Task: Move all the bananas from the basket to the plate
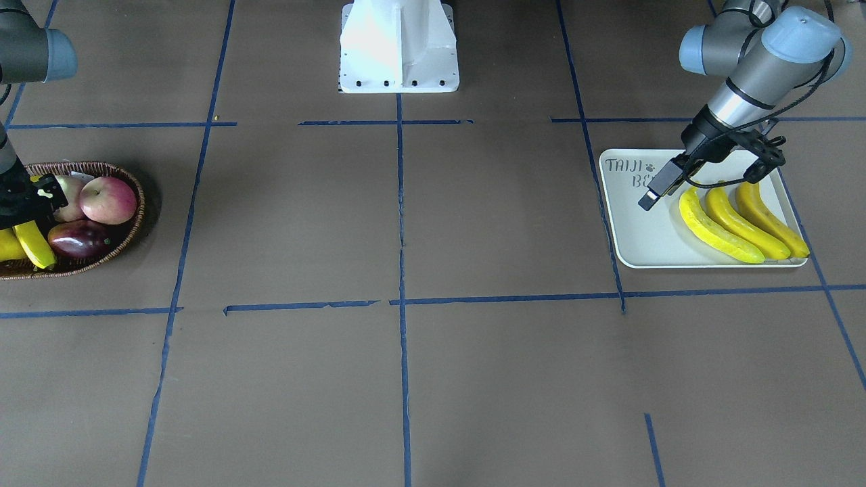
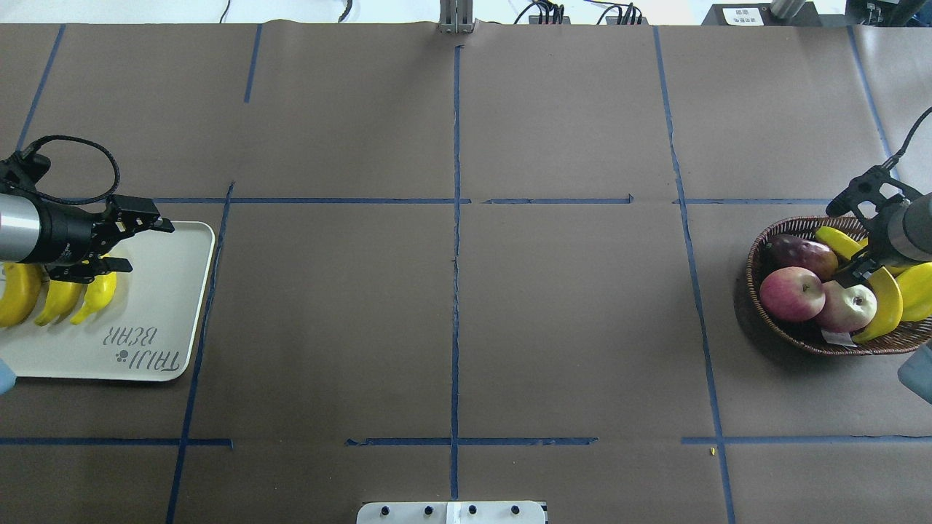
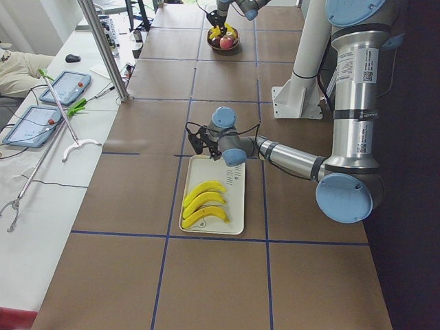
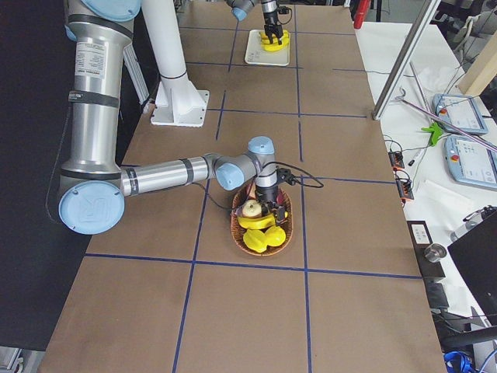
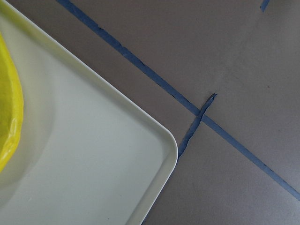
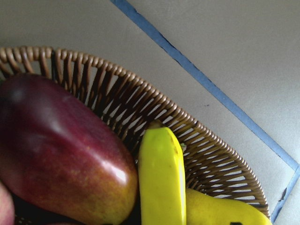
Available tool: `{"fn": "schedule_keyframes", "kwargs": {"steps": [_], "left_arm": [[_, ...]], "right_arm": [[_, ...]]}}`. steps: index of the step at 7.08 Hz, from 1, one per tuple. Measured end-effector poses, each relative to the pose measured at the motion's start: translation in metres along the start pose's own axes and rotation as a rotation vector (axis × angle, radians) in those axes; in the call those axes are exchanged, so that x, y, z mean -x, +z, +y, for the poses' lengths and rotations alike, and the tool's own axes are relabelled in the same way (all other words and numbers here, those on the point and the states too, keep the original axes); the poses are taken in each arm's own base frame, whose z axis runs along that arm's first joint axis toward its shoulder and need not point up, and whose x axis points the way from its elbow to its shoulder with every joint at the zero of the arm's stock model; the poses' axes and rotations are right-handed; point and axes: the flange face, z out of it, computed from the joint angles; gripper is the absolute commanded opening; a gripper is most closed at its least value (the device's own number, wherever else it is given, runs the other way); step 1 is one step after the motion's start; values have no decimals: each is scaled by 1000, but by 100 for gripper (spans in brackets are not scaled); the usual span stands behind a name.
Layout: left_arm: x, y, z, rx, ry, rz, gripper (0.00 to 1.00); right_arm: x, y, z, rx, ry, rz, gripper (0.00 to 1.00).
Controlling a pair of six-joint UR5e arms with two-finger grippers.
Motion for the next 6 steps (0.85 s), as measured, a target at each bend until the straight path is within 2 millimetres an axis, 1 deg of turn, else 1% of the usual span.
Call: {"fn": "schedule_keyframes", "kwargs": {"steps": [1,2,3,4,5,6], "left_arm": [[0,0,0,0,0,0,99],[0,0,0,0,0,0,99],[0,0,0,0,-1,0,99],[0,0,0,0,-1,0,99],[0,0,0,0,-1,-1,99],[1,1,0,0,-2,-2,99]], "right_arm": [[1,2,2,5,-4,5,70],[2,4,4,11,-9,8,56],[4,7,4,15,-12,11,44],[5,7,4,16,-14,12,28],[5,7,3,14,-14,11,17],[6,5,2,10,-15,8,13]]}}
